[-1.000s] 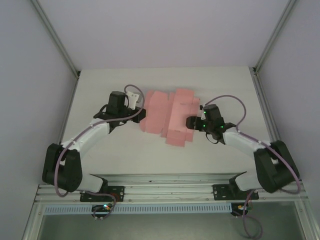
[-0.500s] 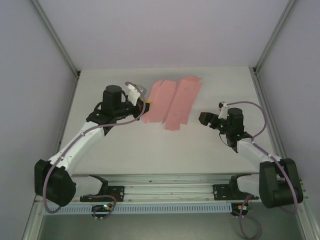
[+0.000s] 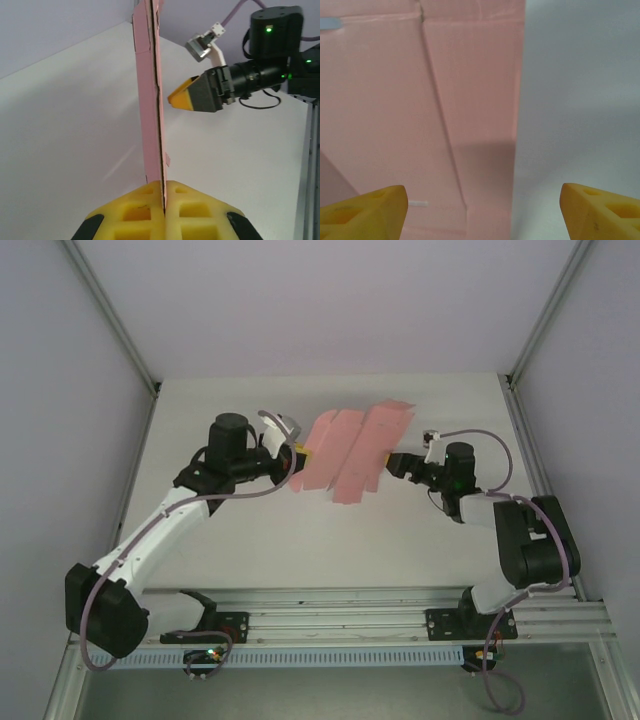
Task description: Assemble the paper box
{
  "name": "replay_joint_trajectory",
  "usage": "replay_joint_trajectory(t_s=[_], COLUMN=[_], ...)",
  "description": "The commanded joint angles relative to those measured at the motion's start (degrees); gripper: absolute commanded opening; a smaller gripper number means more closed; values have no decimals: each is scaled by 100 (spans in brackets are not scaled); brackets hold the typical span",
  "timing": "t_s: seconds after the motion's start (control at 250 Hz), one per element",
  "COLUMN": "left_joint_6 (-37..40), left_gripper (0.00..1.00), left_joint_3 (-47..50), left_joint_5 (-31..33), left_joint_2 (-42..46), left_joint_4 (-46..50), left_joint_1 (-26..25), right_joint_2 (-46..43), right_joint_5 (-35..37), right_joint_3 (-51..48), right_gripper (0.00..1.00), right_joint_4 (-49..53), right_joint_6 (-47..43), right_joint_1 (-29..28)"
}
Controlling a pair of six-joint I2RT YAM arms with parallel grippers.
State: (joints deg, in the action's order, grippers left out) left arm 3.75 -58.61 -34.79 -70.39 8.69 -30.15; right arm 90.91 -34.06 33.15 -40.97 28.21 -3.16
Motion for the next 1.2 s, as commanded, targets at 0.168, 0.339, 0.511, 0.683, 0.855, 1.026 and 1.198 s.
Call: replay_joint_trajectory(t_s=[0.168,0.339,0.511,0.683,0.855,1.026,1.198], left_joint_6=[171,167,162,142,45,-53,-347], left_gripper=[0,0,0,0,0,0,0], left_joint_3=[-36,-19,-28,-45,-19,81,409], left_joint_5=[-430,-164,-195,53,509,703,756], left_joint_2=[342,348,421,483,475,457,462], left_joint_4=[-61,-16,-24,27,19,-54,-474], left_joint_1=[-94,-96,-109,-106,-96,-88,-79], right_joint_2=[694,584,431,201,-261,-690,-1032], right_joint_5=[-588,-795,-941,-1054,-840,-711,-441], right_joint_3=[280,8,54,-74,-33,-10,159], right_gripper=[72,56,59,48,37,7,0], right_joint_4=[-1236,-1986,-1553,-1588,-525,106,856], right_joint_6=[34,150,-95,-49,-440,-653,-834], right_joint_1=[35,50,93,166,180,170,90])
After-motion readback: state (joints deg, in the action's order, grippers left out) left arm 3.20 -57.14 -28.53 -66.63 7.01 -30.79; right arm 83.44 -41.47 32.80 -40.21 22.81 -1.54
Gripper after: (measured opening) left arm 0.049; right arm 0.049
